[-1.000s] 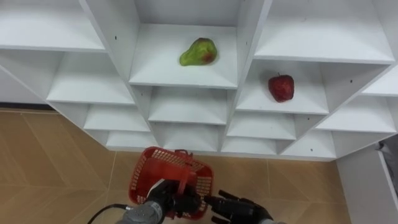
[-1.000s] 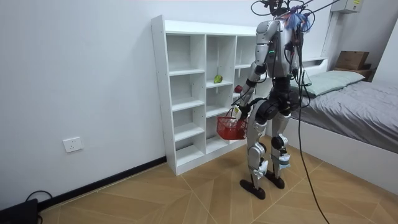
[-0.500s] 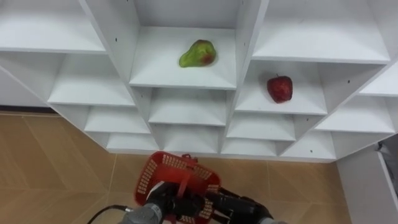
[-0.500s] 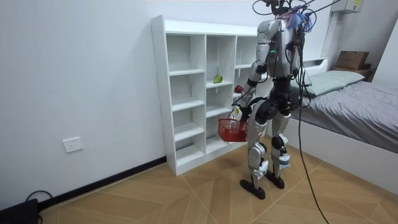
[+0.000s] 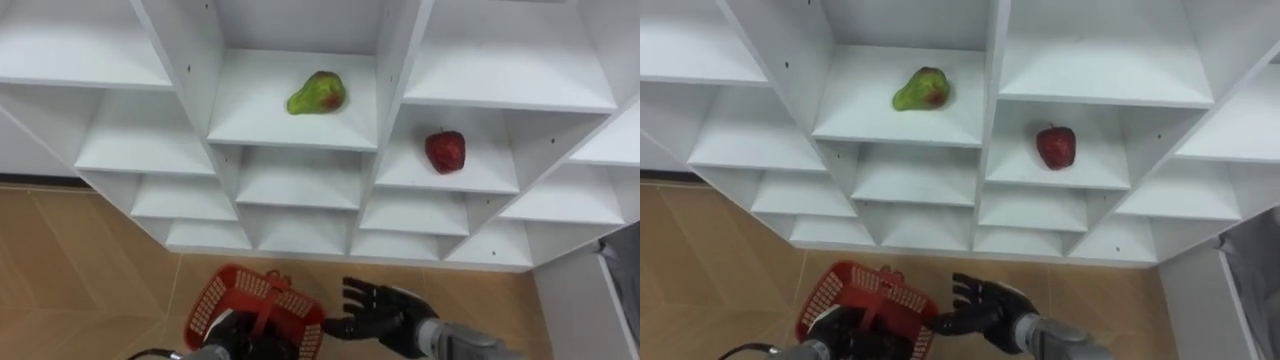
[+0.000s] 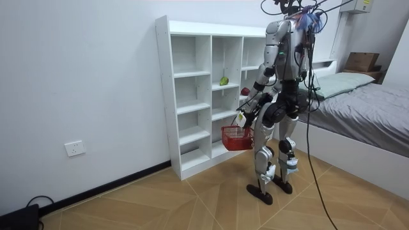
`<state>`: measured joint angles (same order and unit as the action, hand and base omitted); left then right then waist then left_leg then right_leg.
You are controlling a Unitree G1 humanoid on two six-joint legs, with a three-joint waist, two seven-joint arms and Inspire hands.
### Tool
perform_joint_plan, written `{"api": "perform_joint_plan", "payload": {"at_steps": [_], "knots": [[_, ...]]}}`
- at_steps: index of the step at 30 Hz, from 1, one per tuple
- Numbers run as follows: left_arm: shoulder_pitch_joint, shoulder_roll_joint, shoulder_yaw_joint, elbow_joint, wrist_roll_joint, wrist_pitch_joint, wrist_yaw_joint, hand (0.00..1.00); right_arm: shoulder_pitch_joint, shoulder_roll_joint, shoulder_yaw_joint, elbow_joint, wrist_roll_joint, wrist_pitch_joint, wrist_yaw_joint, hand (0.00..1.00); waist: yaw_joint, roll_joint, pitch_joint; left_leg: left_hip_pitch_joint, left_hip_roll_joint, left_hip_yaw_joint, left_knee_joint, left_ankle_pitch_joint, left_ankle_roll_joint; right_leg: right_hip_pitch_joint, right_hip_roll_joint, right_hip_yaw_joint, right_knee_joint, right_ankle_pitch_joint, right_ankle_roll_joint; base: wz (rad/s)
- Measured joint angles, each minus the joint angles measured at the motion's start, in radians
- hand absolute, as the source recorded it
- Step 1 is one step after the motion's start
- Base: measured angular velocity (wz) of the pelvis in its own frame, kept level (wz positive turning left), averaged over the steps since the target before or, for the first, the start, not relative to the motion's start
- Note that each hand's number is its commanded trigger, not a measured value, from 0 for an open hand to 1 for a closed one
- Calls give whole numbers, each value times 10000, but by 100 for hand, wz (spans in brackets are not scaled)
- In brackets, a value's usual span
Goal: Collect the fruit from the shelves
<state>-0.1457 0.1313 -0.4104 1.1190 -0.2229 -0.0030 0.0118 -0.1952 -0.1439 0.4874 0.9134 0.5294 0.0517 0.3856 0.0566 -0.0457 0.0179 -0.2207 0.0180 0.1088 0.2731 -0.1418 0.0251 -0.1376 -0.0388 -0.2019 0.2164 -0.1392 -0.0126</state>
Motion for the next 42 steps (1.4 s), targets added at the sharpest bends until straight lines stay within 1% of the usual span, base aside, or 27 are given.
{"api": "perform_joint_plan", "payload": {"at_steps": [2, 4, 6, 7, 8, 9, 10, 13, 15, 17, 19, 21, 23, 25, 26, 28, 32, 34, 39, 40, 42], "knots": [[206, 44, 252, -6, 66, -61, 55, 100, 401, -145, -2, -1159, -781, -9, -12, 0, 2, -24, 1, 160, -47, -51, -23, -6, 8, 190, -26, -43, -5, -47, 25, 9], [367, 61, 377, -1, 226, -100, 61, 100, 627, -217, 6, -1926, -1112, -10, -5, 0, 8, -59, -8, 333, -72, -59, -62, -5, 8, 339, -41, -85, -6, -77, 39, 3], [503, 94, 466, -3, 213, -142, 72, 100, 855, -427, 18, -2843, -1217, -20, -19, 0, 55, -94, -28, 428, -86, -81, -76, -5, 9, 465, -50, -120, -27, -89, 49, 7], [595, 138, 532, -5, 212, -193, 93, 100, 987, -574, 12, -3387, -1253, -99, -43, 0, 37, -119, -42, 465, -105, -152, -66, -5, 11, 567, -51, -186, -92, -84, 50, 14], [663, 202, 563, -3, 215, -218, 172, 100, 1032, -664, 16, -3771, -1325, -165, -49, 0, 66, -166, -35, 562, -108, -182, -76, -4, 11, 685, -46, -202, -124, -79, 51, 11], [708, 229, 576, -3, 215, -236, 203, 100, 1034, -695, 19, -3945, -1408, -168, -47, 0, 96, -194, -53, 608, -110, -181, -91, -5, 11, 721, -46, -200, -120, -80, 52, 0], [756, 255, 683, -1, 218, -281, 245, 100, 1019, -766, 11, -4298, -1487, -187, -49, 0, 163, -219, -45, 709, -114, -174, -150, -2, 10, 800, -47, -196, -132, -80, 51, -3], [779, 257, 816, 3, 207, -387, 274, 100, 960, -882, -4, -4934, -1591, -352, -49, 0, 311, -224, -36, 841, -131, -182, -202, -3, 11, 929, -59, -199, -136, -92, 63, 1], [797, 279, 1041, -16, 215, -445, 288, 100, 959, -927, -51, -5480, -1910, -362, -50, 0, 299, -284, -11, 878, -142, -248, -208, -3, 11, 972, -63, -189, -130, -124, 66, 6], [796, 418, 1224, -50, 217, -459, 307, 100, 775, -981, -89, -6253, -2244, -404, -47, 0, 301, -385, -5, 884, -138, -270, -157, -3, 8, 1008, -55, -227, -135, -129, 60, 5], [776, 424, 1386, -48, 220, -480, 390, 100, 508, -990, -138, -6531, -2353, -425, -115, 0, 299, -418, 5, 961, -145, -269, -166, -4, 9, 1103, -60, -233, -157, -127, 60, 0], [775, 423, 1529, -32, 325, -518, 451, 100, 347, -982, -286, -6803, -2471, -433, -218, 0, 347, -470, 35, 1102, -159, -268, -229, -5, 9, 1231, -76, -245, -179, -131, 66, 0], [776, 423, 1673, 6, 513, -514, 481, 100, 269, -993, -416, -7202, -2495, -476, -435, 0, 459, -595, 6, 1133, -162, -289, -355, -3, 7, 1291, -53, -234, -313, -122, 75, 0], [790, 419, 1796, 5, 759, -513, 477, 100, 270, -996, -508, -7511, -2521, -476, -477, 0, 522, -692, 5, 1116, -164, -295, -360, -4, 6, 1299, -43, -245, -345, -123, 76, 2], [799, 420, 1835, 6, 821, -508, 461, 100, 270, -1008, -546, -7710, -2531, -476, -507, 0, 554, -743, -8, 1102, -170, -307, -357, -4, 5, 1301, -41, -261, -374, -123, 76, 5], [847, 421, 2044, 6, 883, -507, 453, 100, 270, -1005, -606, -8074, -2667, -475, -590, 0, 583, -812, -48, 1101, -176, -311, -367, -3, 4, 1303, -36, -260, -435, -117, 76, 0], [1051, 417, 2527, 3, 940, -508, 481, 100, 270, -1007, -987, -8924, -2679, -496, -777, 0, 587, -910, -60, 1303, -195, -328, -502, -9, -1, 1469, -47, -256, -473, -121, 87, 0], [1075, 424, 2619, 3, 1079, -508, 479, 100, 256, -1008, -1204, -9075, -2678, -504, -940, 0, 601, -955, -47, 1374, -172, -373, -504, -32, -18, 1540, -35, -238, -476, -120, 89, 0], [1090, 432, 2713, 2, 1112, -507, 483, 100, -25, -1055, -1290, -9314, -2687, -503, -1347, 0, 614, -1066, -49, 1429, -142, -399, -502, -76, -59, 1598, 10, -237, -455, -118, 86, -3], [1118, 441, 2723, 5, 1187, -507, 481, 100, -71, -1091, -1346, -9442, -2684, -503, -1413, 0, 613, -1095, -53, 1434, -138, -418, -500, -78, -62, 1624, 13, -250, -452, -117, 85, 4], [1172, 487, 2722, 11, 1184, -507, 449, 100, -309, -1207, -1374, -9501, -2644, -503, -1528, 0, 621, -1136, -34, 1506, -135, -435, -496, -81, -65, 1704, 15, -283, -459, -117, 84, 4]]}}
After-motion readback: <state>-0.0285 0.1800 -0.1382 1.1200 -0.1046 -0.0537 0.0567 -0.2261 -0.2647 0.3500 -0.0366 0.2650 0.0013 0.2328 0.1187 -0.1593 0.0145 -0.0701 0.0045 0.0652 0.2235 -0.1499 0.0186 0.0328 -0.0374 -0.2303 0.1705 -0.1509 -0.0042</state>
